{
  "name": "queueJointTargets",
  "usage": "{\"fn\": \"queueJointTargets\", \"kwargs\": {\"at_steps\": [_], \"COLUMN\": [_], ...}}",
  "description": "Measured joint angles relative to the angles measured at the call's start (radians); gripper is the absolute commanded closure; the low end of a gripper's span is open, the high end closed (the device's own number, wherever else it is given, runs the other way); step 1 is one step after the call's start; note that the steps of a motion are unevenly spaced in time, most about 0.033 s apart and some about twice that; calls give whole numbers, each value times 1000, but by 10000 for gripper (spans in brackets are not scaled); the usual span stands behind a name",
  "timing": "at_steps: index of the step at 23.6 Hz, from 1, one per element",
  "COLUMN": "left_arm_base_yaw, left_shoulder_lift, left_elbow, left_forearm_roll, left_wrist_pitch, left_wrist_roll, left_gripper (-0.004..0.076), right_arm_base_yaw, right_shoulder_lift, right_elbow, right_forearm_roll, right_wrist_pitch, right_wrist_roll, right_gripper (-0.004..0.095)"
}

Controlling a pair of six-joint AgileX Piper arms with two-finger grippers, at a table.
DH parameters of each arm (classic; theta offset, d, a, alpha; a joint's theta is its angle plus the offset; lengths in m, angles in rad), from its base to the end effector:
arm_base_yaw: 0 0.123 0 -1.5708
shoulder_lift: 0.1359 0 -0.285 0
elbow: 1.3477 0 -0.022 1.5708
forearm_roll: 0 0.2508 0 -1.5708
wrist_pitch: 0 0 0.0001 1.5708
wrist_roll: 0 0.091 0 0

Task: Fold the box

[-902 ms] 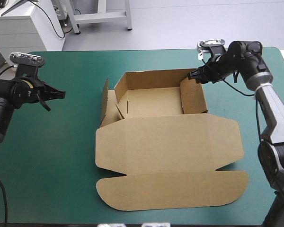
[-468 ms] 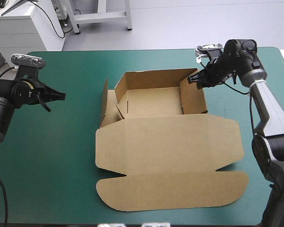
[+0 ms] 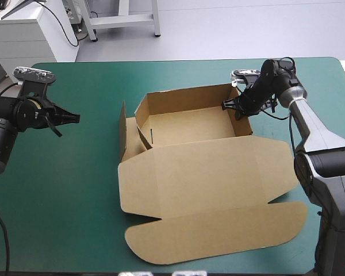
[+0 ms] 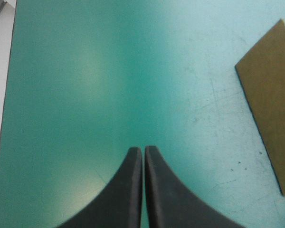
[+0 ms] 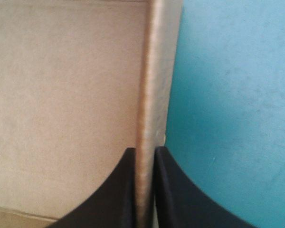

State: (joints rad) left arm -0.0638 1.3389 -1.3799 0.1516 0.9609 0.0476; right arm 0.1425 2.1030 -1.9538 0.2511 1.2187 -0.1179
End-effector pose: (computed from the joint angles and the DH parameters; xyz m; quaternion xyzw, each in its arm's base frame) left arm 0.2798 -0.0066 0.3940 0.0698 0.9275 0.0706 0.3603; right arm 0.4467 0.0855 0.2686 -0.1019 0.9767 0.1243 0.1419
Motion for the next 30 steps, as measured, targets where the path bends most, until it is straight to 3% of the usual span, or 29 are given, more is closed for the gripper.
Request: {"fn": "queueJointTargets", "kwargs": {"at_steps": [10, 16, 21, 26, 28, 30], "left_arm_base_yaw": [90, 300, 329, 326, 326, 326], "left_shoulder_lift": [21, 99, 148, 156, 156, 148], "left_elbow": [0, 0, 0, 0, 0, 0], "left_forearm_roll": [-188, -722, -1120, -1396, -1427, -1427], "left_wrist_pitch": [-69, -57, 13, 174, 226, 248], "left_wrist_roll": [-38, 163, 356, 509, 529, 545], "left_gripper": [722, 722, 722, 731, 731, 731], "right_arm_base_yaw": [-18, -99, -124, -124, -105, -49], "right_shoulder_lift": [-74, -217, -314, -342, -342, -342], "right_elbow": [1, 1, 1, 1, 1, 1], "right_forearm_roll": [44, 181, 275, 371, 359, 269], "right_wrist_pitch": [-20, -13, -13, -48, -78, -124], "right_wrist_roll": [22, -51, -96, -131, -132, -106], "right_gripper": [928, 928, 927, 927, 927, 927]}}
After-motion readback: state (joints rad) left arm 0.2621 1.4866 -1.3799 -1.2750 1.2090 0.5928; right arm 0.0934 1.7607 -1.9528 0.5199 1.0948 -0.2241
